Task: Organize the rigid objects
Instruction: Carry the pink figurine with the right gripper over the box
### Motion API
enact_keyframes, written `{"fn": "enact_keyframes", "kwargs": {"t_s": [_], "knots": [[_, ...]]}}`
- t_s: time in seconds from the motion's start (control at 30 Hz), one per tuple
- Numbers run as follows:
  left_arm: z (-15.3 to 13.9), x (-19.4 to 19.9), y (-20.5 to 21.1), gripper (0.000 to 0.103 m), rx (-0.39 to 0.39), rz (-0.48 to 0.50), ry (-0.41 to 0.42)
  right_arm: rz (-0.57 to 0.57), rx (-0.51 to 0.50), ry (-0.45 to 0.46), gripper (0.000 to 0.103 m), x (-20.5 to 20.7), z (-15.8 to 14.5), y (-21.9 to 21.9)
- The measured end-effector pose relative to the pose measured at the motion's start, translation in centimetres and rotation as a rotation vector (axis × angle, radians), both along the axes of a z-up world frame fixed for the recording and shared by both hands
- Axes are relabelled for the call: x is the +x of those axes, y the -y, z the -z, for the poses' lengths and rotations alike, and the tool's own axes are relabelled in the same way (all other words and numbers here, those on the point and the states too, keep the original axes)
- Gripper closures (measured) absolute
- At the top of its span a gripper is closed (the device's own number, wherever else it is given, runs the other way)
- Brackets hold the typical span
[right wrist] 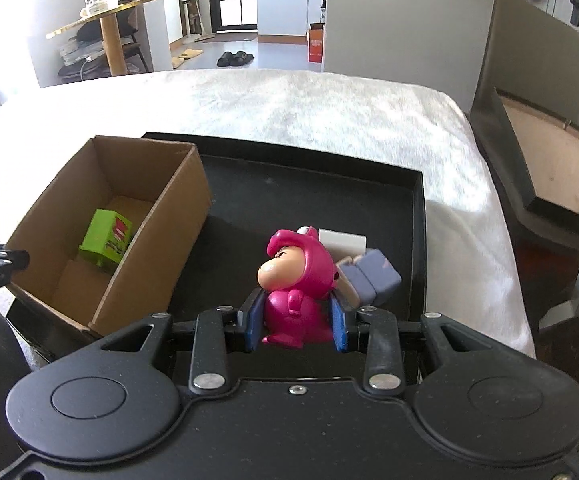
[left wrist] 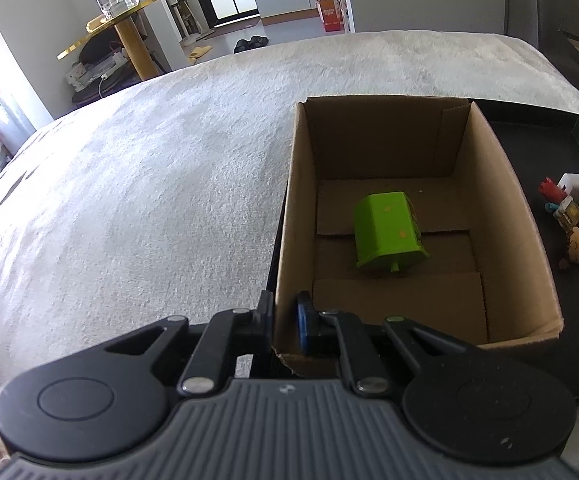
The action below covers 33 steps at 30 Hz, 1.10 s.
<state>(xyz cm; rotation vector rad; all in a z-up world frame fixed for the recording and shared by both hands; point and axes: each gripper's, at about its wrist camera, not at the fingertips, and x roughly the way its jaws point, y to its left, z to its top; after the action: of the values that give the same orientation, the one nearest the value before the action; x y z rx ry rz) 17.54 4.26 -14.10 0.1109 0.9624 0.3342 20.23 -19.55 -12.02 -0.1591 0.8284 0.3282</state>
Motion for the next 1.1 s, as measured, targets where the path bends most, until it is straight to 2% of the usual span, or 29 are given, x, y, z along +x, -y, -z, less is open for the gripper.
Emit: {"fn": "enact_keyframes", "kwargs": {"t_s": [0.67, 1.1], "knots": [[-0.1, -0.3, -0.8, 0.093, -0.048, 0.0, 0.018, -0.088, -0.037, 0.07, 0.069, -0.5, -2.9, -5.4], [-0.2, -0.8, -1.4, 0.094, -0.084, -0.007, 0.036, -0.2, -0.068, 0.075, 0.069, -0.3, -2.8, -10.1]]}}
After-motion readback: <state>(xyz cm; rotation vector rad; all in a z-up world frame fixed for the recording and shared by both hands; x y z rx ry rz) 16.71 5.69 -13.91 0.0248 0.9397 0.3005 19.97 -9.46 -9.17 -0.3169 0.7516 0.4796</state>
